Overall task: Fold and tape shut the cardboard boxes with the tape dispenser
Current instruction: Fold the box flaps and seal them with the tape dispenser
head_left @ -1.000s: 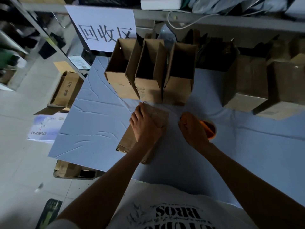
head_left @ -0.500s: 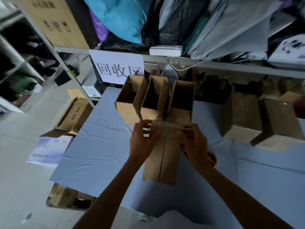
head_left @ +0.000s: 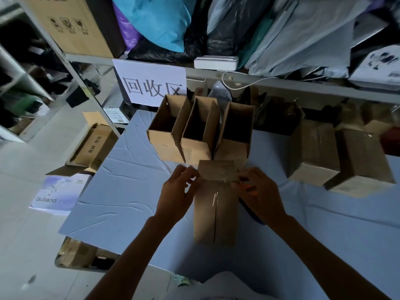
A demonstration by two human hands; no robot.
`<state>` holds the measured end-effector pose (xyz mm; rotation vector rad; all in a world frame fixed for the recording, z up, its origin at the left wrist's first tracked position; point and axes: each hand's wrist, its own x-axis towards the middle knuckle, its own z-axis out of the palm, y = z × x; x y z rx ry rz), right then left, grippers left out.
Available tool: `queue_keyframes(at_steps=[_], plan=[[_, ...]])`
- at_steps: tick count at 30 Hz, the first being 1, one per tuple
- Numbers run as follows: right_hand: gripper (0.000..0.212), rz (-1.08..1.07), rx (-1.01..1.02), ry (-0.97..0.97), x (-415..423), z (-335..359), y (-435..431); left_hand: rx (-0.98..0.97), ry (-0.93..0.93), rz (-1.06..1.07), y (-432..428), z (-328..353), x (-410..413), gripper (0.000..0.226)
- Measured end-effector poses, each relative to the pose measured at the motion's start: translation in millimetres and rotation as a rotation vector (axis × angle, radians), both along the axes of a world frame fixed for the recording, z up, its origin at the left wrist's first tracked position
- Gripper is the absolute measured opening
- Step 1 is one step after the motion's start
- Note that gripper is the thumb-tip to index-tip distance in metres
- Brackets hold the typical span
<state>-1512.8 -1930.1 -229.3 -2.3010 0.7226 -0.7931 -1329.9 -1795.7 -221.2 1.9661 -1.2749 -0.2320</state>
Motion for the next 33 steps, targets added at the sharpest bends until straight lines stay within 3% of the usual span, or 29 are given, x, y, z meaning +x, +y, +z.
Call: queue_keyframes(at_steps=[5,11,17,22,30,33], plan=[[0.02,-0.052,0.248,-0.117,3.4,15.3,-0.5,-0.054,0.223,0.055,-6.0,5.2,-3.4,0.004],[0.012,0.047,0.143,-0.018,7.3,26.4,-2.6,0.013,0.205,-0.037,-4.8,10.3,1.3,0.005],[0.02,-0.115,0.407,-0.083,6.6,25.5,-0.1,-0.004,0.354,0.146,-2.9,7.7,-3.9,0.008],[0.012,-0.199,0.662,-0.117,8.2,26.6,4.7,0.025,0.31,0.137,-4.8,8.4,-7.4,0.014],[0.01,-0.201,0.742,-0.019,13.9,31.5,4.6,0.213,0.231,0.171,-10.8,11.8,-5.4,0.014],[0.01,-0.26,0.861,-0.047,16.7,32.3,3.7,0.243,0.432,0.204,-19.1,15.9,-1.3,0.016]])
